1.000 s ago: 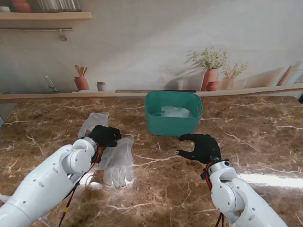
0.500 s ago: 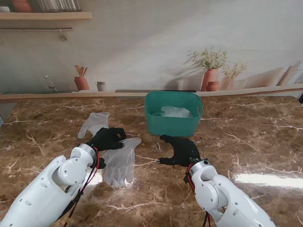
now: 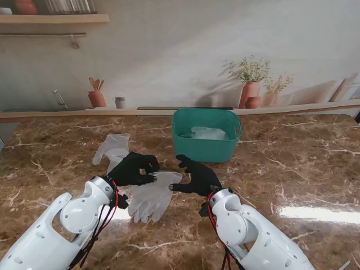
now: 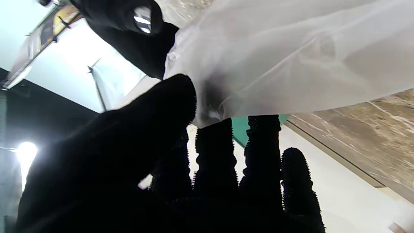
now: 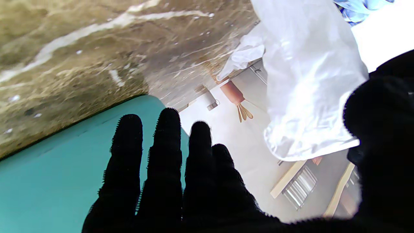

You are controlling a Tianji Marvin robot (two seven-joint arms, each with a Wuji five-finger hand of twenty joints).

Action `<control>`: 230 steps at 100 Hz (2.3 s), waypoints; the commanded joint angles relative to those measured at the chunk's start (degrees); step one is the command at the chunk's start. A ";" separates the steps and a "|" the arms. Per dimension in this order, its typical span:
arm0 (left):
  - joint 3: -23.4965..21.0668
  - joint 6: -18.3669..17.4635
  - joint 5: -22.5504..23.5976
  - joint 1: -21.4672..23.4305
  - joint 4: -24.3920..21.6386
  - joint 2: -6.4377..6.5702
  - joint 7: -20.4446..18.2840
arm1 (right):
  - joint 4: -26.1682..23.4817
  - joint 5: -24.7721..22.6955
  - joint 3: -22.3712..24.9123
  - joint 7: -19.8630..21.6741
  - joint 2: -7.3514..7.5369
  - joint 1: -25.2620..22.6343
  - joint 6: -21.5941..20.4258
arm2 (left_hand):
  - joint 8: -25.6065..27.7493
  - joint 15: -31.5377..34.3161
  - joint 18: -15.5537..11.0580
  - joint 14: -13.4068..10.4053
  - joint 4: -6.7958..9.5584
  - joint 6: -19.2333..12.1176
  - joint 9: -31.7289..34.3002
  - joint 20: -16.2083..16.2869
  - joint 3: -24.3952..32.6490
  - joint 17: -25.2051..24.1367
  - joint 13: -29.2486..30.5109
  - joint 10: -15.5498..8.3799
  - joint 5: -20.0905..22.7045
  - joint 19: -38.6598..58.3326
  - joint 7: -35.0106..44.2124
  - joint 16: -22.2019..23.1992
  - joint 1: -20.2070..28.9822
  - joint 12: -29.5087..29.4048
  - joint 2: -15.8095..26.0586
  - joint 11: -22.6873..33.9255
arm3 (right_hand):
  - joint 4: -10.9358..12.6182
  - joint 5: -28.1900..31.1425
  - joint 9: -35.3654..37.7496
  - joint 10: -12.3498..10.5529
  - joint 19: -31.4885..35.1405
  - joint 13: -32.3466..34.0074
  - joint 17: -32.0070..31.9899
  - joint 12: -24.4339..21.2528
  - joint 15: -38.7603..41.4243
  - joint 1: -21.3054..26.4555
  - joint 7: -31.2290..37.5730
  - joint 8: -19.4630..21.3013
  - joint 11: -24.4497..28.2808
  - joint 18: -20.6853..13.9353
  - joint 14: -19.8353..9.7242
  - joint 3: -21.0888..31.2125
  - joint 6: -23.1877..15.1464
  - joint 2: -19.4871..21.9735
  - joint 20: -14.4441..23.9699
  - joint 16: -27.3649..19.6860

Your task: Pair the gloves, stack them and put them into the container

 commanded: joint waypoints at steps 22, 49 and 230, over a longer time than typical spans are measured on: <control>-0.80 -1.62 0.28 2.76 -2.88 0.25 0.37 | -1.54 6.51 1.19 1.25 -1.36 -2.10 -4.57 | 1.07 -0.43 0.08 1.14 0.32 -0.76 2.63 -0.54 -2.18 -1.08 0.23 -1.82 0.94 0.14 0.94 1.16 2.15 0.80 1.16 -1.44 | -3.85 34.80 25.94 -5.48 6.54 6.33 3.00 15.21 12.84 19.29 41.29 -3.71 8.99 1.69 -1.10 -0.80 -23.19 -6.24 9.22 11.27; -1.04 -2.00 1.15 6.24 -6.12 -0.35 4.08 | -9.41 4.00 6.40 -2.09 -0.94 -9.24 -9.36 | -14.38 -0.53 1.49 3.77 0.87 2.06 2.05 0.12 -11.53 -1.20 3.95 -0.71 -12.11 0.06 -13.56 0.79 4.02 -4.70 5.07 -0.57 | -11.18 38.79 41.36 -3.35 24.36 21.03 13.06 20.34 25.31 15.47 47.38 5.54 10.40 4.74 -0.82 24.08 -23.91 -8.04 13.86 15.30; 28.75 11.14 0.48 -22.07 23.49 -7.69 14.22 | 7.96 -3.62 6.43 2.47 0.48 0.86 5.05 | -48.01 -3.45 3.44 2.80 -0.16 6.64 -1.23 -0.14 -17.39 -0.27 -1.08 0.97 4.30 3.35 -13.54 -5.00 3.43 -10.48 7.71 7.12 | -11.64 35.58 42.21 -2.05 26.93 21.63 13.86 14.61 24.64 15.96 44.89 -3.75 6.88 3.68 -0.49 20.85 -19.55 -8.49 7.28 13.71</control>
